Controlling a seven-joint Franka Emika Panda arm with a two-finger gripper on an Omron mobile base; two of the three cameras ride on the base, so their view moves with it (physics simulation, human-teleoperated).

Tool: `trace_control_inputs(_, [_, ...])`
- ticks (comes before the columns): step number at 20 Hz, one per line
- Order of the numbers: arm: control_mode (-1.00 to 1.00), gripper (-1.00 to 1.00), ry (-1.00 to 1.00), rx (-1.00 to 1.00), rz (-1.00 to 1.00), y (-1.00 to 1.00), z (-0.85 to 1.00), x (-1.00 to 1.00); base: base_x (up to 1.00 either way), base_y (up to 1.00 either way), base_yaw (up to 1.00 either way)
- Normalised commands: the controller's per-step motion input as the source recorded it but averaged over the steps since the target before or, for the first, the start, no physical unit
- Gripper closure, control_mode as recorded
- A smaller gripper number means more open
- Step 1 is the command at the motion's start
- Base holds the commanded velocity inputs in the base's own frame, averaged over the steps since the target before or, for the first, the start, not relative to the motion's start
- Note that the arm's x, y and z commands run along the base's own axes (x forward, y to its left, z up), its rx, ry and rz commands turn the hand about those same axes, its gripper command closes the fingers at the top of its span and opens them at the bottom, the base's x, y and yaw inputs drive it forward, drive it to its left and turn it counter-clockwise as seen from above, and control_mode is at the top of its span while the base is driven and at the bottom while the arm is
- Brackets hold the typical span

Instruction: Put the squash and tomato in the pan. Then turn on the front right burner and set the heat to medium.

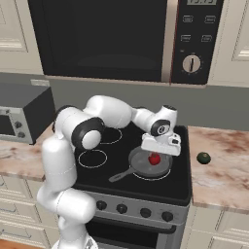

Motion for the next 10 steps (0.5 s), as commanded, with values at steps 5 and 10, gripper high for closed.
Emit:
trace_control_inputs(5, [-1.0, -1.0, -0.15, 0.0, 0.0, -0.33, 0.0, 0.0, 0.0, 0.0, 0.0])
trace_control_inputs(10, [-1.0, -1.0, -0.15, 0.0, 0.0, -0.46, 0.0, 0.0, 0.0, 0.0, 0.0])
